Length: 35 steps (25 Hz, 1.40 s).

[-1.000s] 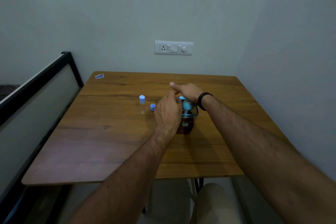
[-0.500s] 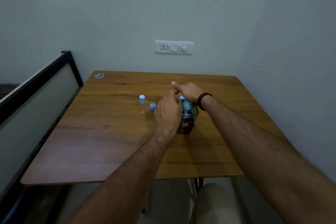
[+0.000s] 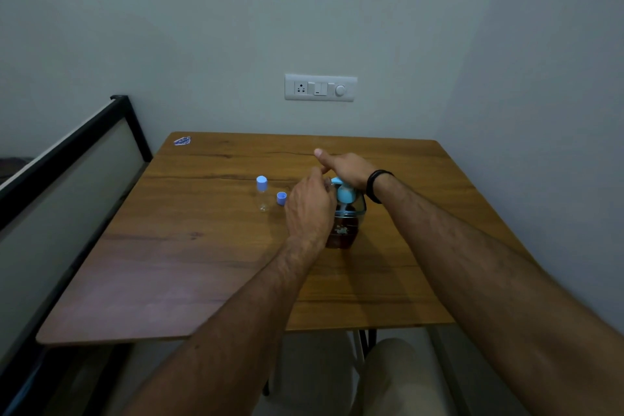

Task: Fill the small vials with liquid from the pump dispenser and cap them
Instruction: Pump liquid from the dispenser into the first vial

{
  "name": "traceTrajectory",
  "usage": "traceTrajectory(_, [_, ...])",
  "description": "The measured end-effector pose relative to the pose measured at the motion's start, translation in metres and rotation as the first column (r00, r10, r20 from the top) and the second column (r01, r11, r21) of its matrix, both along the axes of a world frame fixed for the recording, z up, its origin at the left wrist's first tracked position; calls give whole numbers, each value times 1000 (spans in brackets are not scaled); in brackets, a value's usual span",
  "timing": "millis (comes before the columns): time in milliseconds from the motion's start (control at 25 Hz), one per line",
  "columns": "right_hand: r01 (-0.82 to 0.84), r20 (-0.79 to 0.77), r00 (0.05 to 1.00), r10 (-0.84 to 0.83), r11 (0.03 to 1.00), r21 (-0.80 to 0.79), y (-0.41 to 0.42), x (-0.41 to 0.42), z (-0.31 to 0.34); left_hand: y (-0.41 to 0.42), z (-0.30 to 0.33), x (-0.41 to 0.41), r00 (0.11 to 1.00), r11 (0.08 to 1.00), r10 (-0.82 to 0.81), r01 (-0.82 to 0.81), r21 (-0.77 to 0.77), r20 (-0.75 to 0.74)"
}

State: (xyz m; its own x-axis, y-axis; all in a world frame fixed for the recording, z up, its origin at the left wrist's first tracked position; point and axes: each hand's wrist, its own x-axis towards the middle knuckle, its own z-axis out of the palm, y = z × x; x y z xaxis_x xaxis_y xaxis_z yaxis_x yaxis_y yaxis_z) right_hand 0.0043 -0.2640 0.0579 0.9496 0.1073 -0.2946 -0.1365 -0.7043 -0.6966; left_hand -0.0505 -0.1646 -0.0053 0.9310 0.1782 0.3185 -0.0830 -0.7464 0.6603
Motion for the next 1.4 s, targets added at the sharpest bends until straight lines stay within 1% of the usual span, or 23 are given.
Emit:
traceTrajectory(80, [1, -101, 995, 6, 998, 67, -1, -4, 5, 0, 1, -1, 1000, 1000, 3, -3, 11, 1])
traceTrajectory(120, [10, -117, 993, 0, 996, 89, -2, -6, 5, 0, 1, -1, 1000, 1000, 4, -4, 18, 1])
traceTrajectory(160, [19, -98, 995, -11, 996, 86, -1, -5, 4, 0, 1, 0, 1000, 1000, 3, -3, 24, 1])
traceTrajectory(320, [36, 90, 995, -38, 999, 21, 2, -1, -5, 0, 0, 0, 1000, 1000, 3, -3, 13, -1])
traceTrajectory(360, [32, 101, 994, -34, 999, 17, 1, -1, -5, 0, 0, 0, 1000, 1000, 0, 0, 11, -2])
traceTrajectory(400, [32, 73, 997, -34, 999, 25, 0, -2, -4, 0, 0, 0, 1000, 1000, -1, 1, 4, -2])
traceTrajectory(520, [55, -130, 991, -40, 992, 112, -3, -4, 6, 1, 2, -2, 1000, 1000, 5, -5, 11, 9])
traceTrajectory(560, [62, -176, 984, -38, 989, 133, -3, -5, 10, 1, 2, -2, 1000, 1000, 4, -4, 13, 13])
traceTrajectory(600, [54, -183, 983, -30, 990, 127, -1, -5, 12, 0, 2, -2, 1000, 1000, 3, -3, 14, 14])
traceTrajectory(640, [38, -153, 988, -24, 995, 89, 1, -4, 12, 0, 2, -2, 1000, 1000, 2, -2, 12, 14])
traceTrajectory(720, [38, -29, 999, -38, 999, -13, 7, -4, 8, 1, 2, -1, 1000, 1000, 3, -3, 12, 8])
traceTrajectory(760, [49, 34, 998, -48, 998, -44, 8, -2, 4, 1, 1, 0, 1000, 1000, 6, -6, 13, 0])
traceTrajectory(840, [65, 90, 994, -58, 995, -73, 8, -1, -1, -1, 1, 0, 1000, 1000, 9, -9, 12, -9])
traceTrajectory(880, [62, 79, 995, -57, 996, -62, 7, -1, 0, -1, 1, 0, 1000, 1000, 13, -13, 5, -11])
traceTrajectory(1040, [72, -85, 994, -68, 996, 48, 4, -10, 12, 0, -3, 1, 1000, 1000, 2, -3, -4, -3])
traceTrajectory(1120, [74, -56, 996, -71, 996, 52, 5, -9, 9, 0, -3, 3, 1000, 1000, 6, -6, 6, 3])
traceTrajectory(1240, [91, 68, 994, -90, 996, -13, 7, -7, 2, -1, -4, 4, 1000, 1000, 4, -4, 8, 3])
traceTrajectory(1280, [86, 77, 993, -84, 996, -29, 8, -5, 1, -1, -3, 4, 1000, 1000, 5, -5, 12, 3])
traceTrajectory(1320, [76, 57, 996, -75, 997, -30, 8, -5, 3, 0, -3, 4, 1000, 1000, 4, -4, 12, 0])
traceTrajectory(1400, [61, -42, 997, -61, 998, -3, 5, -6, 9, 0, -4, 6, 1000, 1000, -4, 3, 0, -2])
